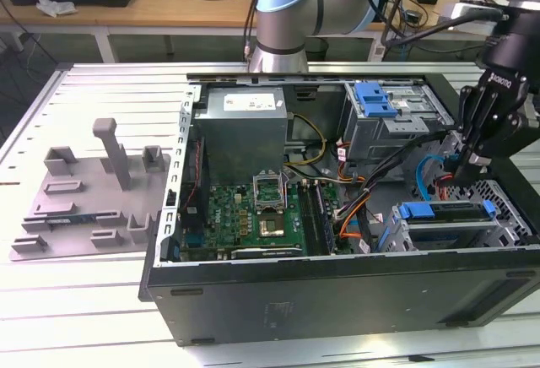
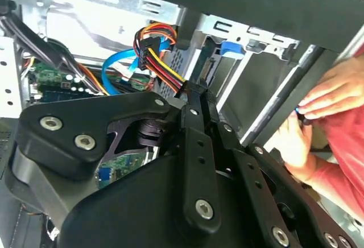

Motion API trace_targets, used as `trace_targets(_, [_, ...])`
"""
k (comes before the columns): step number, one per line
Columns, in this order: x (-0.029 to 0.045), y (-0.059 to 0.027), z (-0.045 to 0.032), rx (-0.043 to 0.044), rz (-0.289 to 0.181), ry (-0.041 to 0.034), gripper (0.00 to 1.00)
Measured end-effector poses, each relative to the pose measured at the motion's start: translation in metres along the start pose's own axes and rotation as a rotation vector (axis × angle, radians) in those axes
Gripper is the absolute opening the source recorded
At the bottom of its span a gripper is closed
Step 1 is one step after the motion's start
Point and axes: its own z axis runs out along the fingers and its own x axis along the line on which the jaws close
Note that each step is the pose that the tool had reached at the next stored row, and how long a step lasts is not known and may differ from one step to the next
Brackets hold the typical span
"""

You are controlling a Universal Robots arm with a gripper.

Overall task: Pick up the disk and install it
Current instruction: 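Insert the first disk wire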

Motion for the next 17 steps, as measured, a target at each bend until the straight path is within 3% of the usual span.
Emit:
trace_targets(4, [0.0058, 0.0008, 0.0022, -0.0046, -0.006, -0.0517, 0.17])
trace_targets(5, [0.009, 0.0003, 0.0033, -0.006, -0.01, -0.0832, 0.17])
trace_targets(6, [0.0118, -0.0001, 0.0042, -0.0067, -0.012, -0.1045, 0.17])
trace_targets(8, [0.0145, -0.0006, 0.0051, -0.0074, -0.014, -0.1203, 0.17])
trace_targets(11, [0.0216, -0.0019, 0.0073, -0.005, -0.02, -0.1641, 0.17])
trace_targets(13, [0.0225, -0.0021, 0.0076, -0.0015, -0.024, -0.1796, 0.17])
trace_targets(14, [0.0231, -0.0023, 0.0077, 0.0025, -0.032, -0.1916, 0.17])
trace_targets(17, [0.027, -0.0022, 0.0089, 0.0088, -0.044, -0.1994, 0.17])
